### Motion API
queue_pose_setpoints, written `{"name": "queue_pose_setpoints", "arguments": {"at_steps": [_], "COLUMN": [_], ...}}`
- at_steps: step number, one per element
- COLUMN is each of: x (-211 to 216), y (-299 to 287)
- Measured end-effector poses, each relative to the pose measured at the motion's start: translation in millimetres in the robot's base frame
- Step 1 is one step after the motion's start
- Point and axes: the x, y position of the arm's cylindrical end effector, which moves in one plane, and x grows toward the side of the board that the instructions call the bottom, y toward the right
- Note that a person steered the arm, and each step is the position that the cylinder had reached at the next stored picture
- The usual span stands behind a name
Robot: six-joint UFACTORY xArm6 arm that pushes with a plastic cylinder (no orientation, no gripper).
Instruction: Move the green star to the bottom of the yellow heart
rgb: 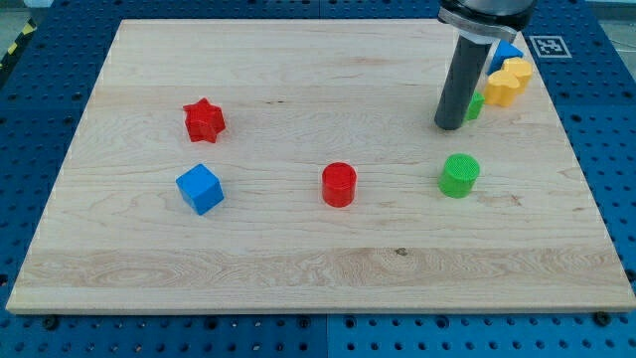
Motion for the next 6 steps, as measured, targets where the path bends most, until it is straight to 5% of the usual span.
{"name": "queue_pose_setpoints", "arguments": {"at_steps": [2,6], "x": [-42.6,-39.7], "y": [-16.2,17.0]}}
